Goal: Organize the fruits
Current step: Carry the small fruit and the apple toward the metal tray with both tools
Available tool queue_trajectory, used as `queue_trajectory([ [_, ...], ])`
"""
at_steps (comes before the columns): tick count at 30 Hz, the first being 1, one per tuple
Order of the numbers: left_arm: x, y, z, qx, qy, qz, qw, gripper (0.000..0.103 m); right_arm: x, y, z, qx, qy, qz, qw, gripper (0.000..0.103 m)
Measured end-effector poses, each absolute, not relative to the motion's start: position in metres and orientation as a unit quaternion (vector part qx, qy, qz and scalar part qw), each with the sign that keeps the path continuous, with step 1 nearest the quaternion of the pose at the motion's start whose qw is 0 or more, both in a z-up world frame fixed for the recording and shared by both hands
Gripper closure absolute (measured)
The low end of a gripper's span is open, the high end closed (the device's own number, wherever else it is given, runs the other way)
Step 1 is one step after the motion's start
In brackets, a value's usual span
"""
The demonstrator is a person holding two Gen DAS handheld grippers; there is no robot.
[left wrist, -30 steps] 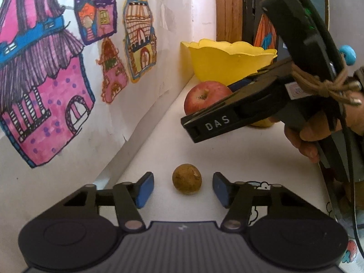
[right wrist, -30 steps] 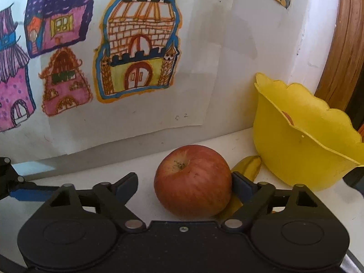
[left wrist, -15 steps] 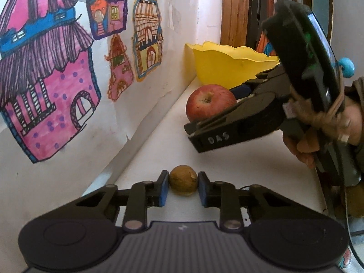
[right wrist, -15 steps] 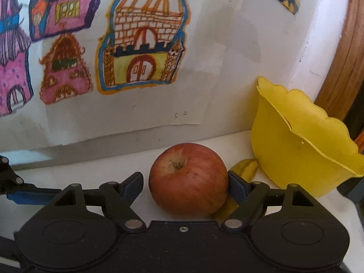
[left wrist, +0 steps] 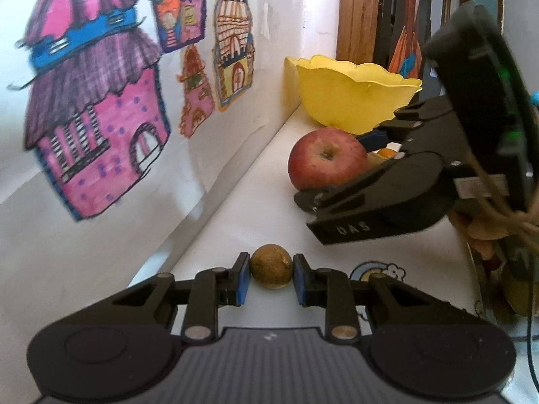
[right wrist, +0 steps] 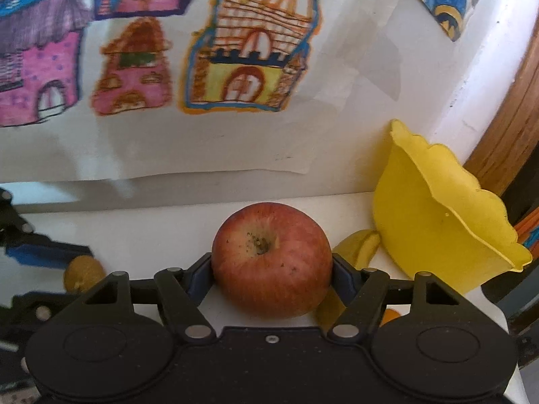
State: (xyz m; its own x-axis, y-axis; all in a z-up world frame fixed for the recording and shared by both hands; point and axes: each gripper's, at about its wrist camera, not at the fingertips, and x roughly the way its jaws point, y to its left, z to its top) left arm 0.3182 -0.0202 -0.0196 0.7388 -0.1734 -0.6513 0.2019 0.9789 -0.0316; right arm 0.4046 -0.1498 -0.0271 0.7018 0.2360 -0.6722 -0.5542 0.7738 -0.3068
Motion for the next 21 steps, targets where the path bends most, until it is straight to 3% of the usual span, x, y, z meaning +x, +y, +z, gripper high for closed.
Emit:
queue_trajectory([
  [21, 0.213, 0.027, -0.009, 0.002, 0.36, -0.133, 0.923, 0.073, 0.264, -0.162, 0.004, -0.176, 0.373, 0.291, 0.863, 0.031],
])
